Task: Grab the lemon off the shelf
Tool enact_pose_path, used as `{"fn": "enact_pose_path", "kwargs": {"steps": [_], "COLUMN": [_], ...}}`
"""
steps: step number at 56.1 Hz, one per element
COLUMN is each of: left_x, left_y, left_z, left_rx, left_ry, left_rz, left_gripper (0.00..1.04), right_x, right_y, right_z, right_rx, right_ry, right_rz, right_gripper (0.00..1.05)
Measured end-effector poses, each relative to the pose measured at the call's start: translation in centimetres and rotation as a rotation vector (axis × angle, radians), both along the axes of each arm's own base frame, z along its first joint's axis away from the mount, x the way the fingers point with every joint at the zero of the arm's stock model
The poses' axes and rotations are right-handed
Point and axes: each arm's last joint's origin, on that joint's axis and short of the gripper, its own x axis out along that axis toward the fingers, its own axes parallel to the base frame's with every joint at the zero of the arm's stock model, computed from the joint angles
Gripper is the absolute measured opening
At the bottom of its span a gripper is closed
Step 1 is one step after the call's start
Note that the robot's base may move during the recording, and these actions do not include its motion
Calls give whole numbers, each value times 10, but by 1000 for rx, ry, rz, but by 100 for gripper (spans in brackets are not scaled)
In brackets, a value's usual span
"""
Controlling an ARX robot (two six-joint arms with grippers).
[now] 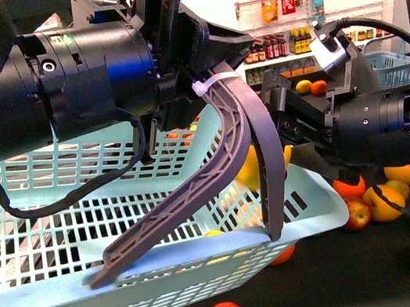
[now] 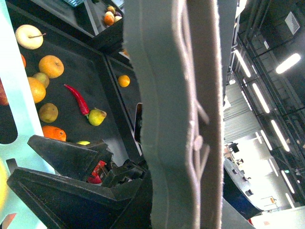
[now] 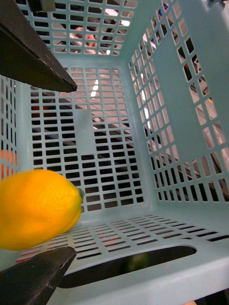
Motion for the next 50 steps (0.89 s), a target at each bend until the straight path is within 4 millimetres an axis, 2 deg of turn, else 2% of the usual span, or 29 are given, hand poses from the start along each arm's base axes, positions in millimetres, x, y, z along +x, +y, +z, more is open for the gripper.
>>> {"fn": "enact_pose_path", "kwargs": {"steps": [6,13,17,23,27,28,32,33,37,43,45,50], "left_x": [0,0,0,0,0,0,0,0,0,0,0,0], "left_y": [0,0,0,0,0,0,0,0,0,0,0,0], "left_z": [-1,0,0,0,0,-1,0,0,-1,0,0,0], "left_rx": [0,1,1,0,1,1,-1,-1,0,0,0,0], "left_ry": [2,1,0,1,1,0,3,3,2,2,2,2], "left_rz": [3,5,4,5,4,1,1,2,3,3,3,3], "left_gripper": [7,7,7,7,7,7,7,7,7,7,7,7], "right_x": [0,1,-3,-20,-44,-56,-90,-94,-136,-175,-186,-219], "right_y": [-1,-9,-18,-39,-59,-66,-83,-84,-95,-100,-99,-96], "right_z": [-2,-4,4,25,40,41,41,40,34,32,31,30], "right_rx": [-48,-182,-226,-298,-360,-386,-445,-448,-480,-498,-518,-542], "right_ry": [-5,-33,-54,-123,-151,-157,-157,-154,-126,-112,-150,-297], "right_rz": [-32,-128,-163,-231,-255,-265,-282,-284,-310,-349,-404,-559], "right_gripper": [97,97,97,97,97,97,97,97,97,97,94,76]}}
